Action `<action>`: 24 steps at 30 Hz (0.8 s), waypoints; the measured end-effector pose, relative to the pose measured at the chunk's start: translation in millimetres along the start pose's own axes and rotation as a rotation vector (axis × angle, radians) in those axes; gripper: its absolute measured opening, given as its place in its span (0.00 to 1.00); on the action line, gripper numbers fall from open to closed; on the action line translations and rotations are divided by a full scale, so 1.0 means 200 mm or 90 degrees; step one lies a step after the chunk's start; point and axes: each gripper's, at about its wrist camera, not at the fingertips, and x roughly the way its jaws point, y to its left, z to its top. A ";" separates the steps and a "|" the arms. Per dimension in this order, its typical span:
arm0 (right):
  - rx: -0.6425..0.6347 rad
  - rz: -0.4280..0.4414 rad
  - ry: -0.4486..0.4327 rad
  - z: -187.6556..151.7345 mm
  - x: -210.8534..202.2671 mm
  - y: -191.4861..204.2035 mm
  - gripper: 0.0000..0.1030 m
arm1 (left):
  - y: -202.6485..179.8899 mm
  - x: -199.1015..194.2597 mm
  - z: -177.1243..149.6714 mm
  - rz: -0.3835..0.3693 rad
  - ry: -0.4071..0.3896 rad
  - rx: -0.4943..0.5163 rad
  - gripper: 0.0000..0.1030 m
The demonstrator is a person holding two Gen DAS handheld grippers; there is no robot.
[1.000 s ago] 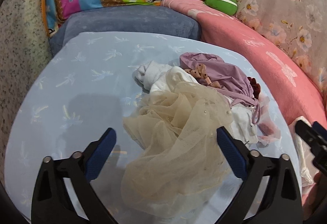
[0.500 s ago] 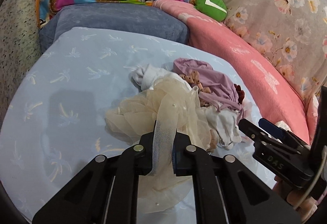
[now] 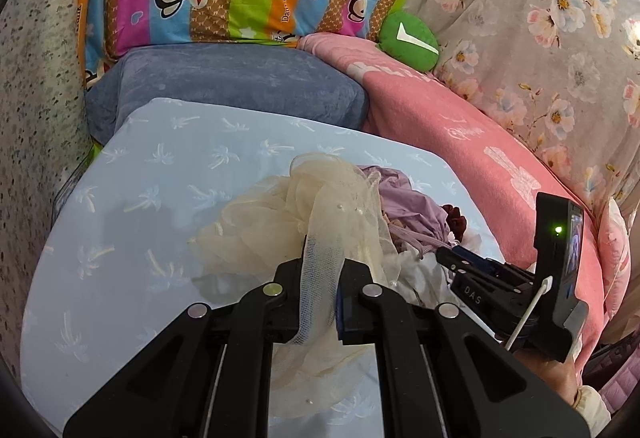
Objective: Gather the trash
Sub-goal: 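Lift the tulle with the left tool while the right tool grasps the lilac cloth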
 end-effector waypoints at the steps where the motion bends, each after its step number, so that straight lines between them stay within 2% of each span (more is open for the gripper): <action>1: 0.004 0.003 -0.002 0.00 -0.01 -0.01 0.01 | 0.00 0.00 0.00 0.001 -0.001 0.001 0.08; 9: 0.006 0.018 -0.070 0.09 -0.25 -0.07 0.00 | -0.08 -0.04 0.02 -0.003 -0.015 0.016 0.08; 13: 0.001 0.034 -0.060 0.11 -0.27 -0.08 0.00 | -0.12 -0.07 0.03 -0.006 -0.021 0.018 0.08; 18: -0.006 0.045 -0.044 0.13 -0.18 -0.06 0.31 | -0.13 -0.06 0.04 0.007 -0.027 0.022 0.08; 24: -0.016 0.053 -0.018 0.16 0.01 -0.02 0.34 | -0.11 -0.02 0.06 0.021 -0.025 0.019 0.08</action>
